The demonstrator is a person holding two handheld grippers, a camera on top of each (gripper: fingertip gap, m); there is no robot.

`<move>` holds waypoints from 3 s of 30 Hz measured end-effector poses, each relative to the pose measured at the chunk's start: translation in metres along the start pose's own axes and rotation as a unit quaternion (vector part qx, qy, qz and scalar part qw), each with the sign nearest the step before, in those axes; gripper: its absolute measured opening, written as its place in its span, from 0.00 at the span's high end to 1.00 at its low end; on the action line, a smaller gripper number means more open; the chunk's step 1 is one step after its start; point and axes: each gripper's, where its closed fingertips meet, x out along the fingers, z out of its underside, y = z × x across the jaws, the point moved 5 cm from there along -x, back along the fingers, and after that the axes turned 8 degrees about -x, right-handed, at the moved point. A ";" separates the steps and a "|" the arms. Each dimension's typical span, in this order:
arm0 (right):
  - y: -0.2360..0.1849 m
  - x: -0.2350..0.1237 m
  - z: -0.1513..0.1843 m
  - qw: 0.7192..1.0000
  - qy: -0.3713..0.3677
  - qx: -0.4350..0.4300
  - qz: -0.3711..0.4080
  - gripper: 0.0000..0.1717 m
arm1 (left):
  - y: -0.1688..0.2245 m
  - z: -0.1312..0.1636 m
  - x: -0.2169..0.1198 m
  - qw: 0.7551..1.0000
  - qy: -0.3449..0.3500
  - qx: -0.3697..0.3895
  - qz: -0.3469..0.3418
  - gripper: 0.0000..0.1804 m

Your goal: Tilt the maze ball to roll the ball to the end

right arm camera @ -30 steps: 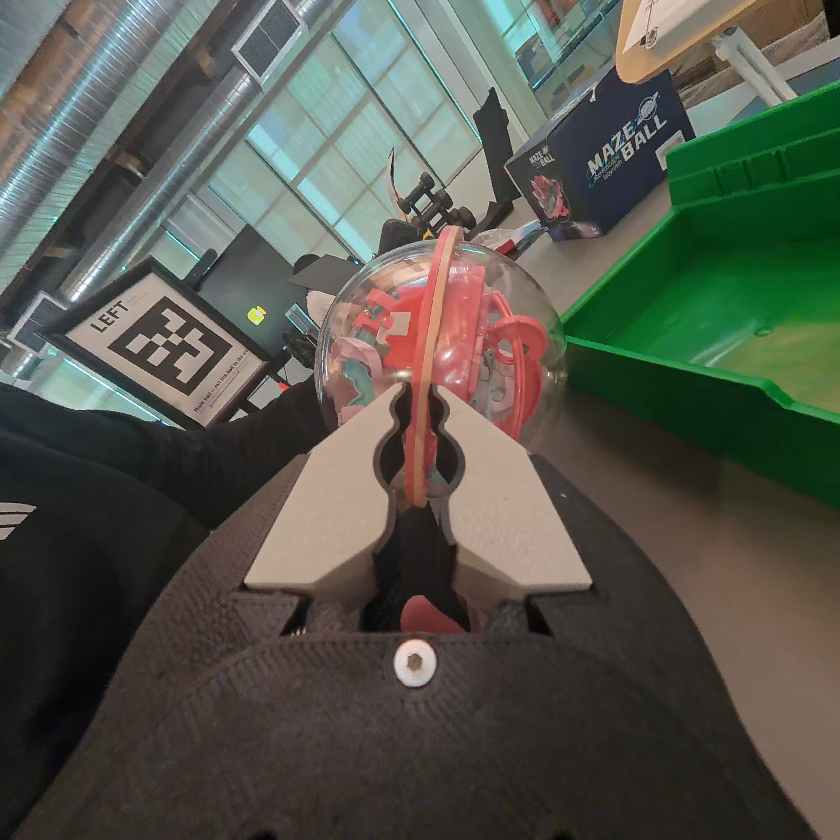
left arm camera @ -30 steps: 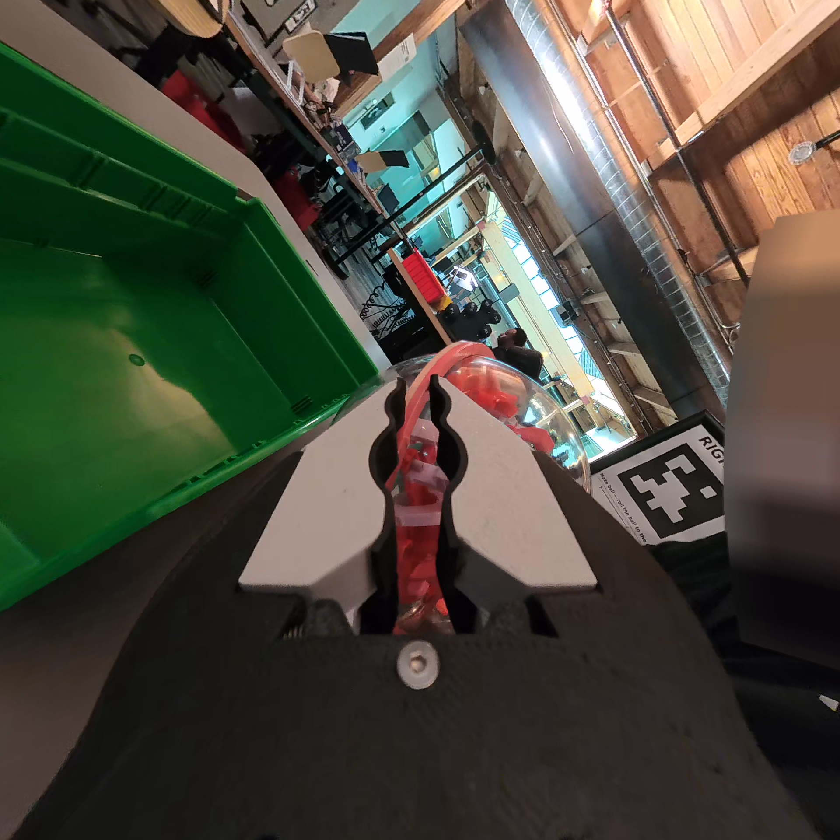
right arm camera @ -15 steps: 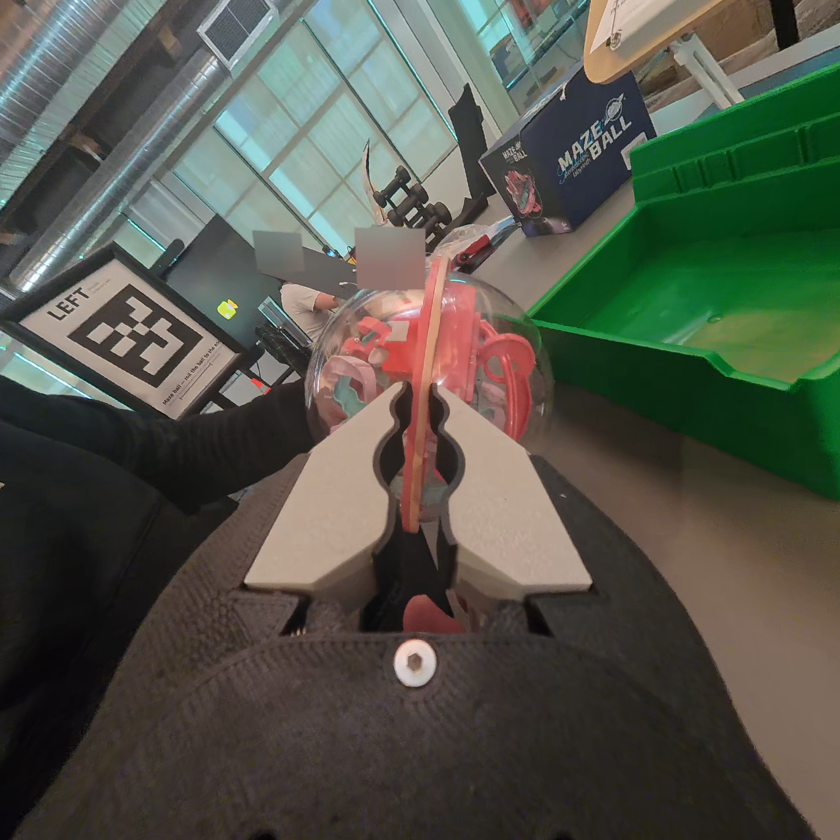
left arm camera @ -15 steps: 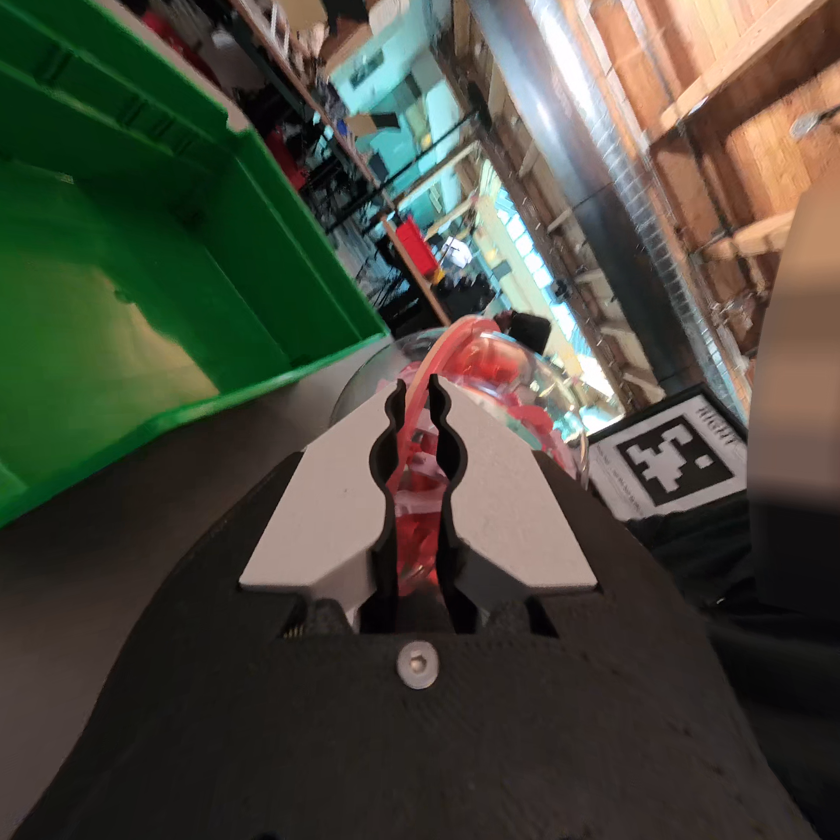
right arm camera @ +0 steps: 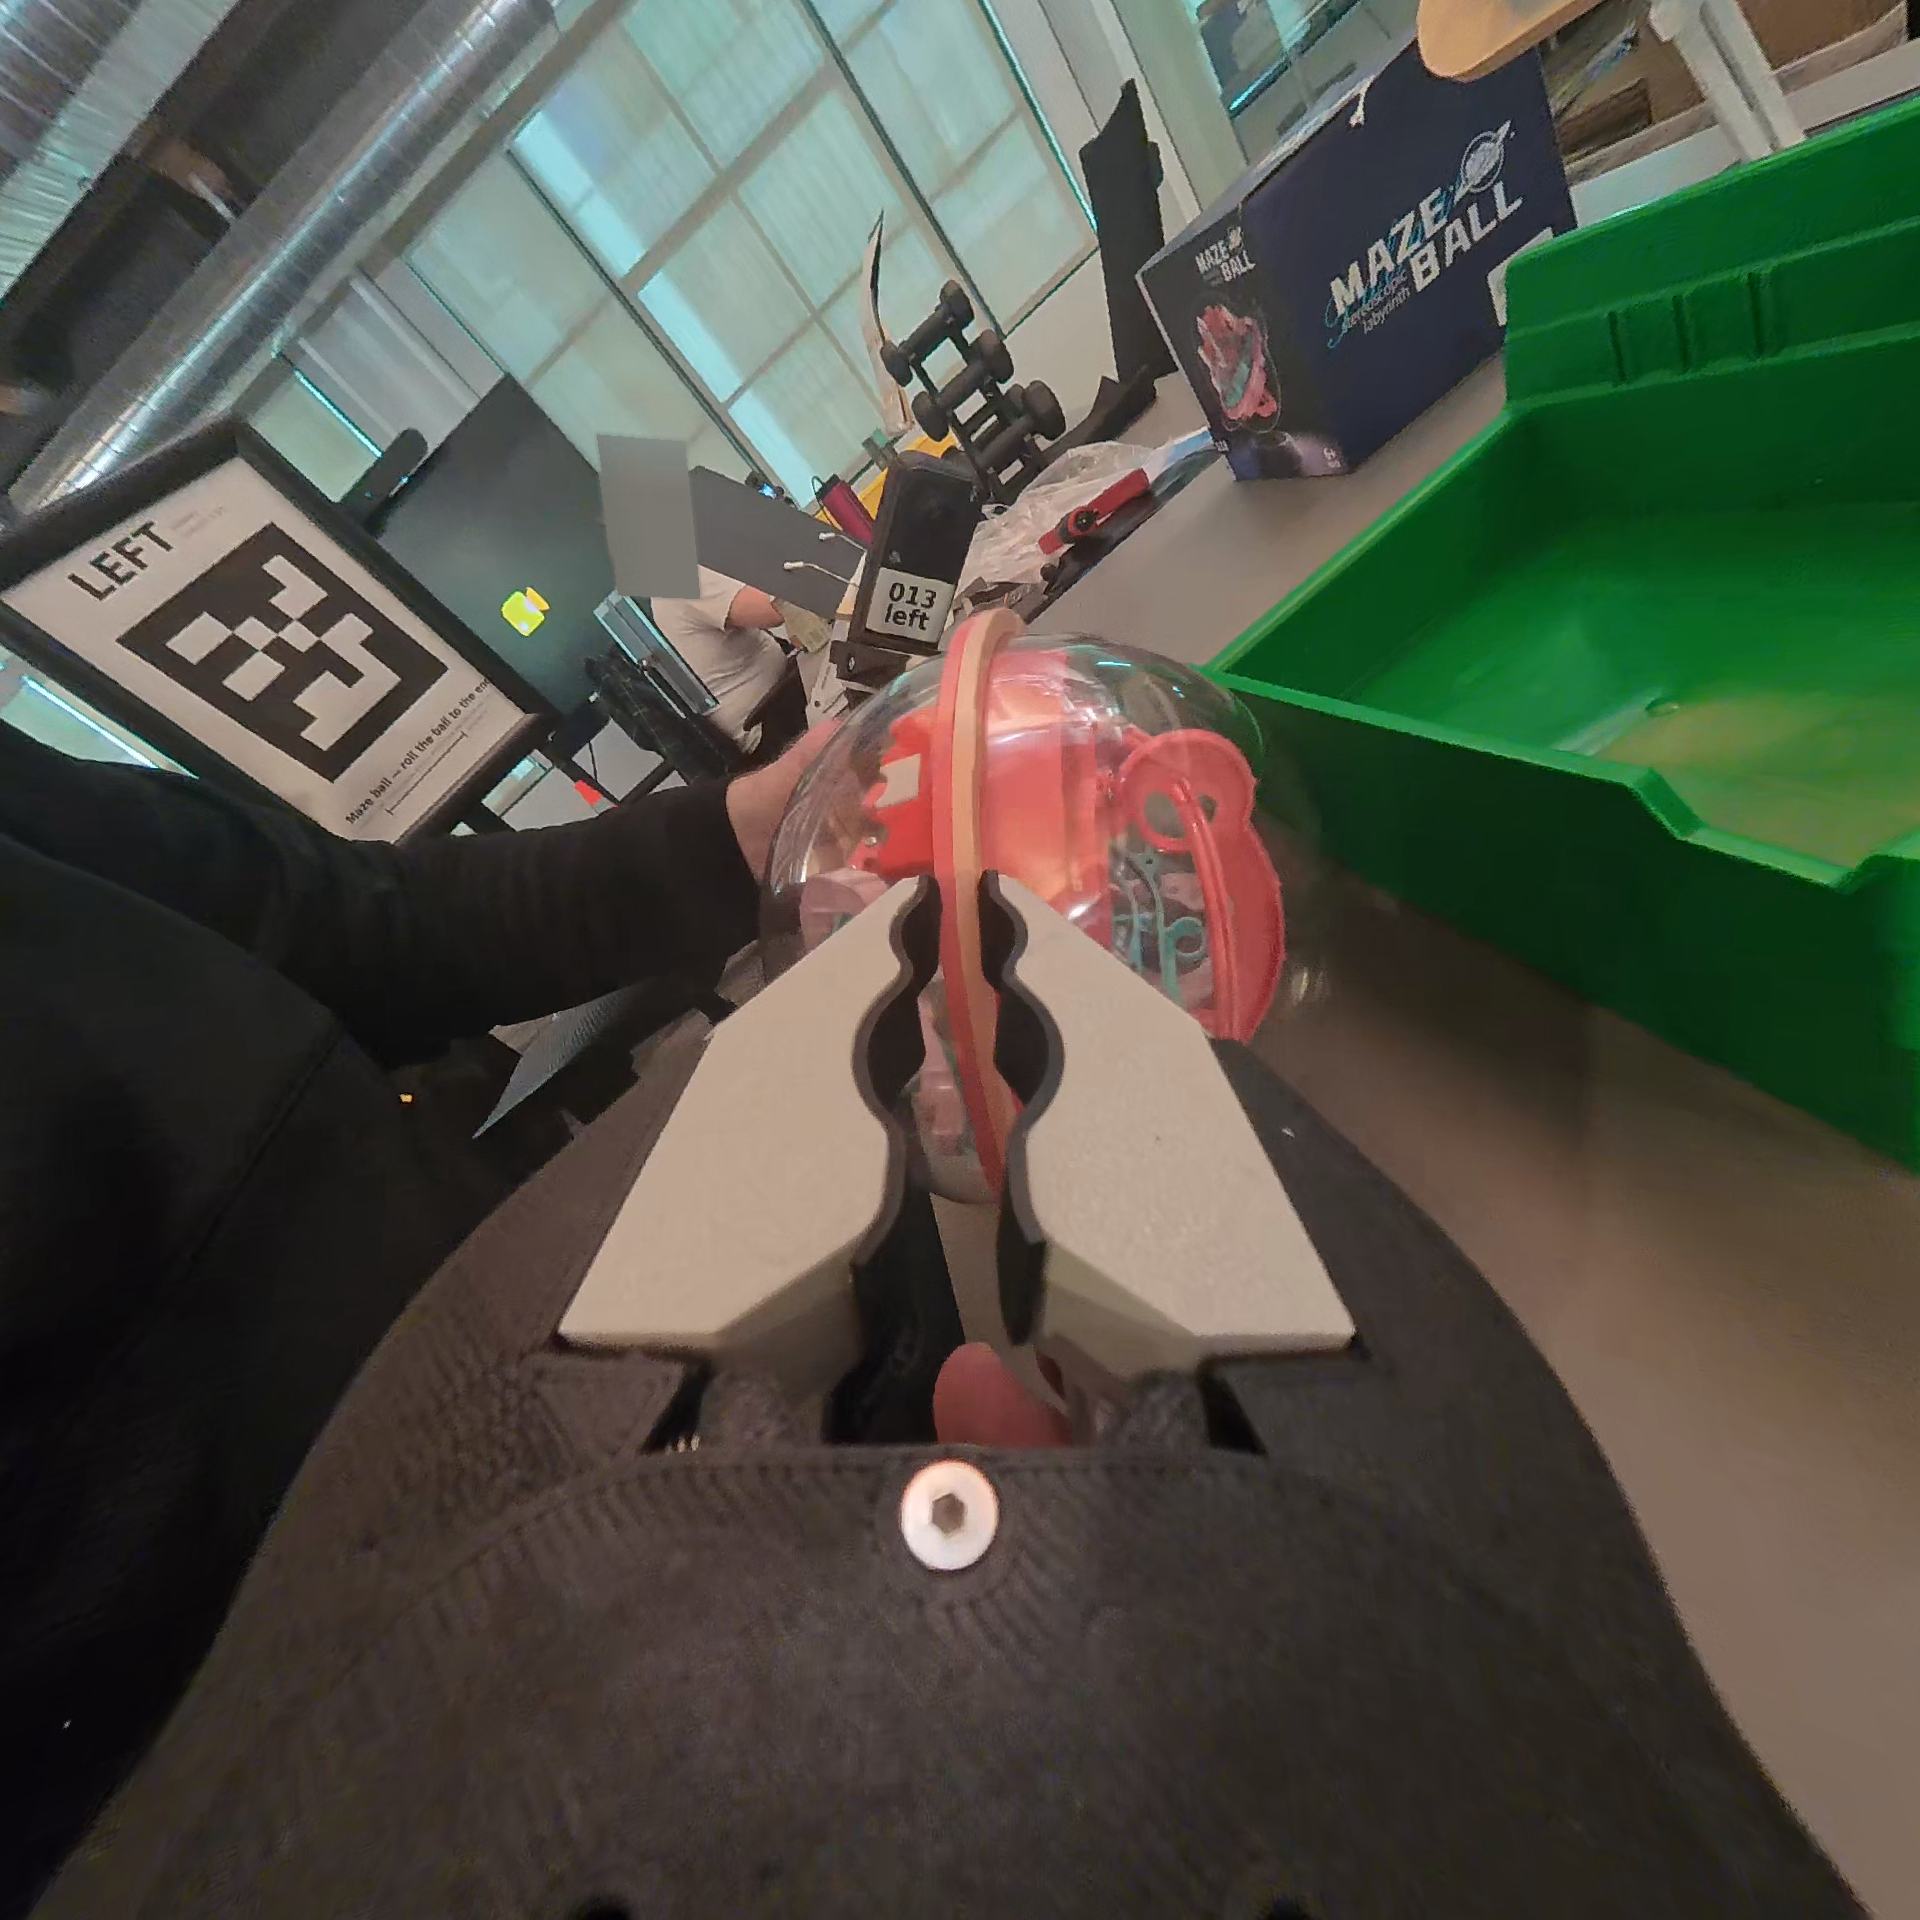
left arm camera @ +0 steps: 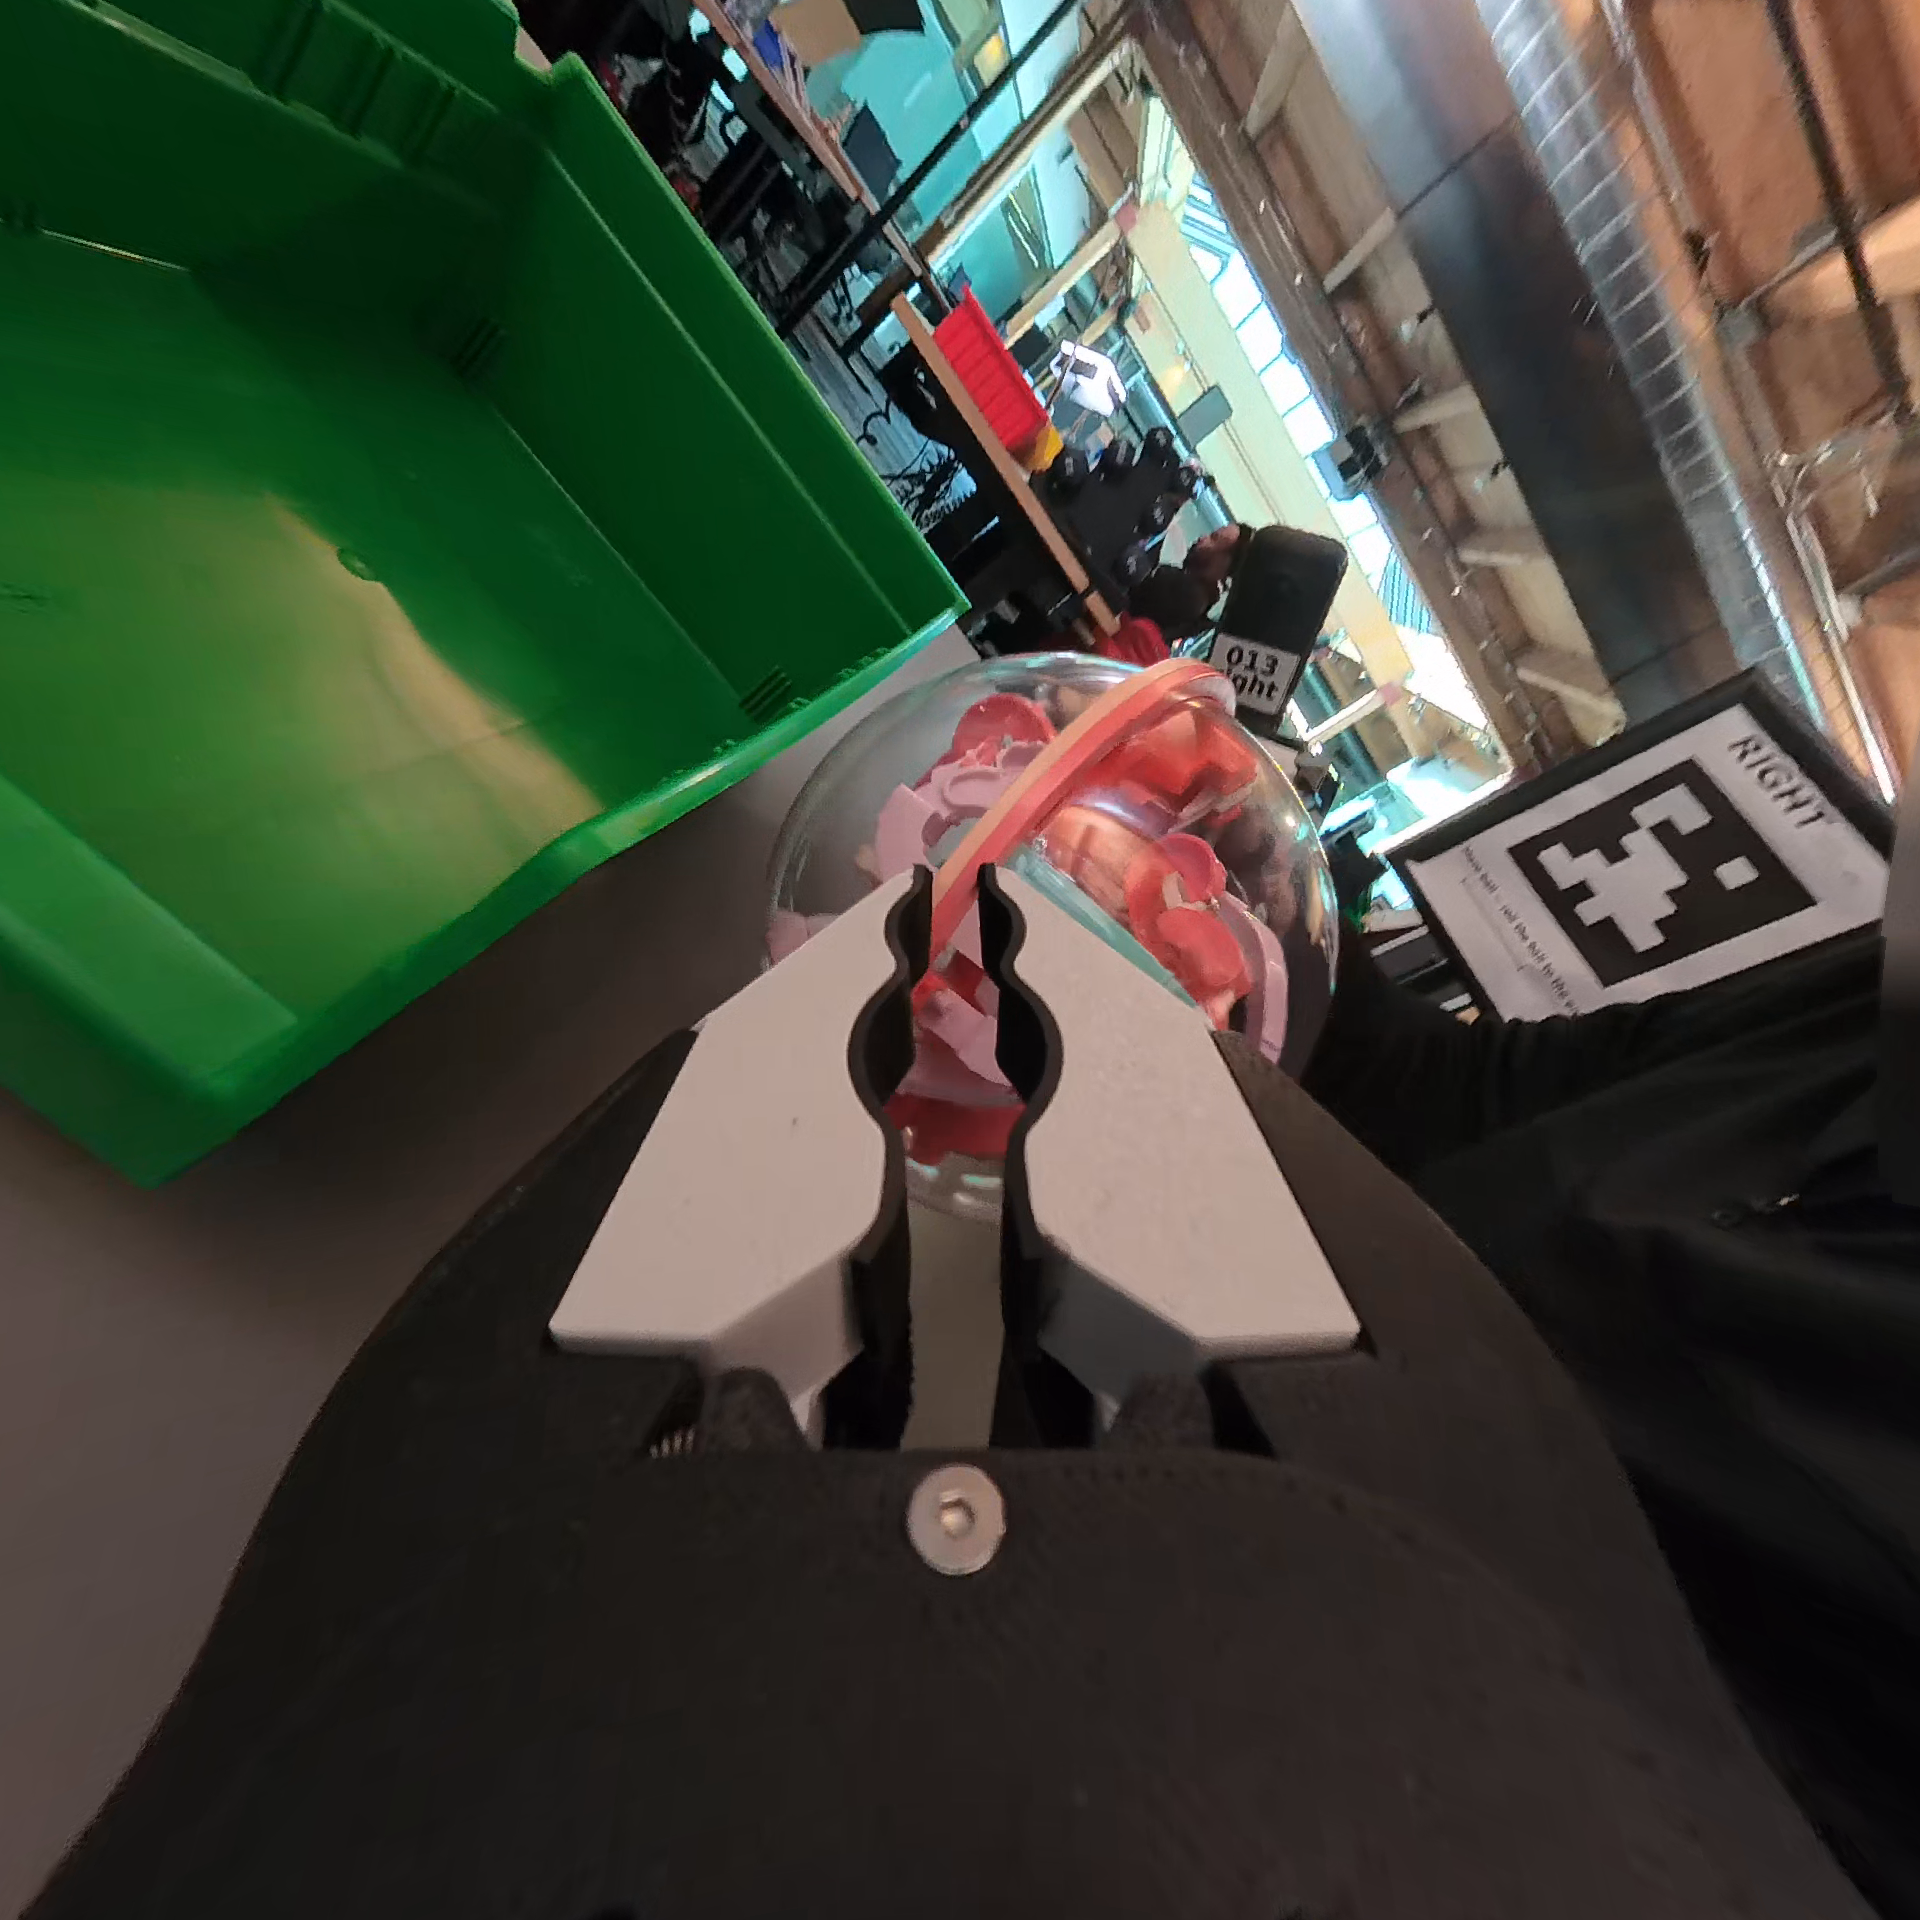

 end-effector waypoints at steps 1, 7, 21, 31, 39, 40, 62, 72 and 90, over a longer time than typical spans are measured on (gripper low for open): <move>0.001 0.001 0.001 1.000 -0.002 0.001 -0.001 0.96 | 0.001 0.000 -0.001 1.000 -0.004 0.005 0.006 0.98; 0.002 0.006 -0.001 1.000 -0.005 0.004 -0.013 0.97 | 0.031 -0.027 0.002 0.989 -0.049 0.137 -0.015 0.94; 0.000 0.017 -0.008 0.999 -0.031 -0.018 -0.041 0.97 | 0.069 -0.026 0.070 0.849 -0.413 0.328 -0.019 0.96; 0.001 0.016 -0.007 0.997 -0.035 -0.047 -0.052 0.94 | 0.065 -0.020 0.059 0.854 -0.405 0.327 0.018 0.97; 0.008 -0.012 0.037 0.998 -0.040 -0.024 -0.043 0.90 | 0.061 -0.017 0.044 0.870 -0.376 0.317 0.030 0.97; 0.009 -0.015 0.044 0.998 -0.044 -0.018 -0.040 0.90 | 0.061 -0.016 0.043 0.873 -0.371 0.313 0.033 0.97; -0.002 -0.012 0.050 0.998 -0.055 -0.009 -0.022 0.96 | 0.058 -0.029 0.029 0.929 -0.280 0.239 0.042 0.97; -0.006 -0.030 0.015 0.996 -0.026 -0.083 0.036 0.96 | 0.089 -0.038 0.035 0.926 -0.239 0.287 0.049 0.97; -0.017 -0.057 -0.001 0.982 0.016 -0.158 0.101 0.96 | 0.119 -0.038 0.055 0.917 -0.208 0.336 0.062 0.97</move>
